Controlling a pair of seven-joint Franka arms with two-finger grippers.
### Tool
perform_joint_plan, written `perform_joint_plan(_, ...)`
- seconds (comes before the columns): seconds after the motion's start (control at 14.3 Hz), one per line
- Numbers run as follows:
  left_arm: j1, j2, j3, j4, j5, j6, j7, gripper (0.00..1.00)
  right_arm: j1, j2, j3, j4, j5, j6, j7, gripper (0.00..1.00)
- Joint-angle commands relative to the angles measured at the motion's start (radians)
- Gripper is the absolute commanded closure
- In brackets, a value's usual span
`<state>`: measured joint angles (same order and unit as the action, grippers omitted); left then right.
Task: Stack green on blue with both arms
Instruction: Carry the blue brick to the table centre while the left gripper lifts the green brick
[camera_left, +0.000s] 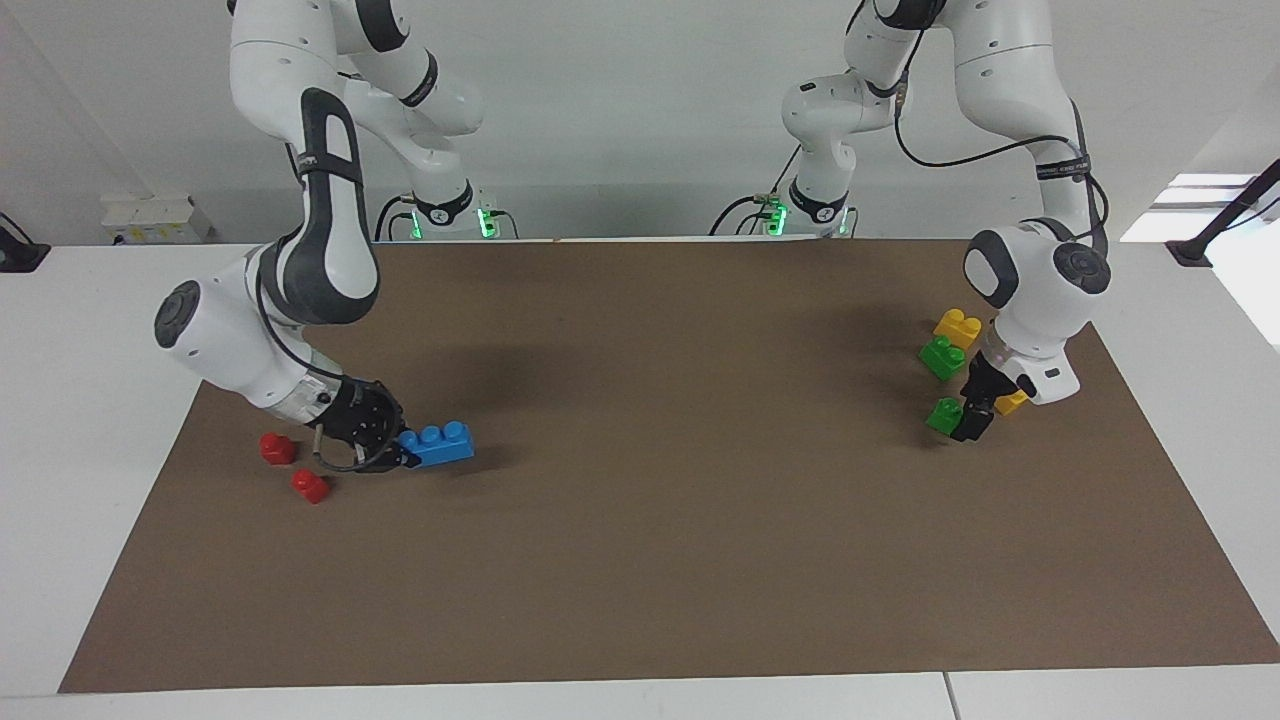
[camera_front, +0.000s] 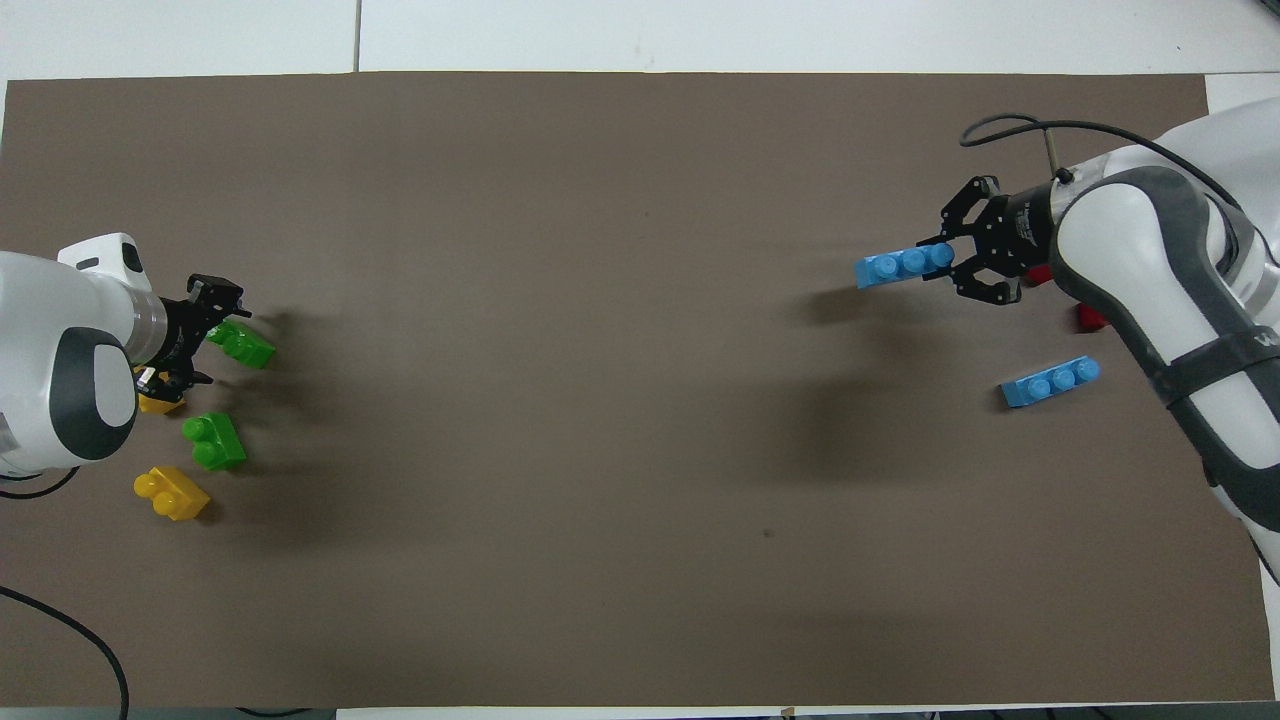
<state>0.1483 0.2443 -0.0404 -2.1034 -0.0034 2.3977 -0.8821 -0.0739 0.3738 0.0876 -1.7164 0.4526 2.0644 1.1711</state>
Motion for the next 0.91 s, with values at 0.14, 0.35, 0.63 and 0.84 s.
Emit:
perform_joint_plan(0.14, -0.003, 0.004, -0.003, -0.012, -0.013, 0.035, -0.017, 0.06, 0.187, 0.007, -0.003, 0.040, 0.021, 0.112, 0.249, 1.00)
perform_joint_plan(0.35, -0.003, 0.004, -0.001, -0.010, -0.013, 0.040, -0.015, 0.27, 0.259, 0.008, -0.003, 0.000, 0.023, 0.166, 0.341, 1.00)
perform_joint_plan(0.63, -0.001, 0.004, -0.001, -0.010, -0.012, 0.040, -0.014, 0.79, 0.350, 0.004, -0.003, -0.057, 0.026, 0.227, 0.436, 1.00)
perform_joint_plan(0.84, -0.001, 0.004, -0.003, -0.009, -0.013, 0.040, -0.014, 1.00, 0.394, 0.017, -0.002, -0.098, 0.028, 0.302, 0.446, 1.00)
